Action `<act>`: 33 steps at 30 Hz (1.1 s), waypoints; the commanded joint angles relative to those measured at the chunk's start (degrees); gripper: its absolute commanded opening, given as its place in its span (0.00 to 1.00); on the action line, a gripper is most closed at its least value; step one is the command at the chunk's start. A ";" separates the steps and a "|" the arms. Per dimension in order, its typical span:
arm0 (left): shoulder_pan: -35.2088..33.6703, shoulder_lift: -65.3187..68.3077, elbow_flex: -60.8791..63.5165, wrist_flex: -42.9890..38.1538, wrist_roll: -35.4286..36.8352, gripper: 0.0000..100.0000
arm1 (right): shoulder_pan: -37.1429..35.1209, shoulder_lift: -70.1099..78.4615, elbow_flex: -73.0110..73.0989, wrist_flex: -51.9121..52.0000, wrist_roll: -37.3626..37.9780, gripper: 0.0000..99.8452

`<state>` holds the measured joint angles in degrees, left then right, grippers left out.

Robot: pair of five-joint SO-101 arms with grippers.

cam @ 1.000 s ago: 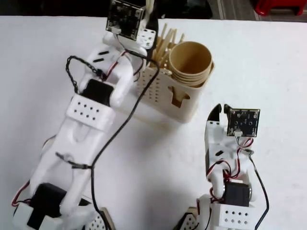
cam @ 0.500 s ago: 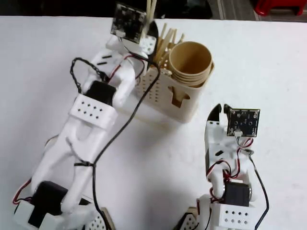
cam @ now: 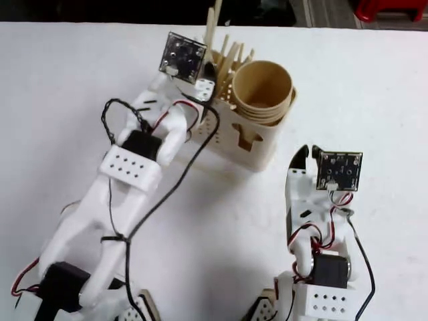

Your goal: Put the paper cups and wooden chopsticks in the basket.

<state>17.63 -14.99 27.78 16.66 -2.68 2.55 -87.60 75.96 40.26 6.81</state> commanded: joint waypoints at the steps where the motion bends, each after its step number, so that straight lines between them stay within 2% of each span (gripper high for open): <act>1: 1.27 -0.22 -0.79 2.64 0.79 0.15 | 0.13 -0.48 -0.35 -1.27 0.00 0.06; 12: 1.27 -0.22 -14.42 15.74 0.62 0.15 | 0.13 -0.48 -0.35 -1.27 0.00 0.06; 17: -0.31 -2.07 -20.22 27.34 0.26 0.15 | 0.13 -0.48 -0.35 -1.27 0.00 0.06; 25: -2.59 -13.76 -22.42 45.71 -16.62 0.15 | 0.13 -0.31 -0.35 -1.98 0.09 0.06; 33: -6.81 -19.65 -12.84 57.58 -36.04 0.15 | 0.13 -0.57 2.02 -5.49 0.09 0.06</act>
<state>12.88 -31.78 10.99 70.46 -29.67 2.46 -87.60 77.71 37.45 6.81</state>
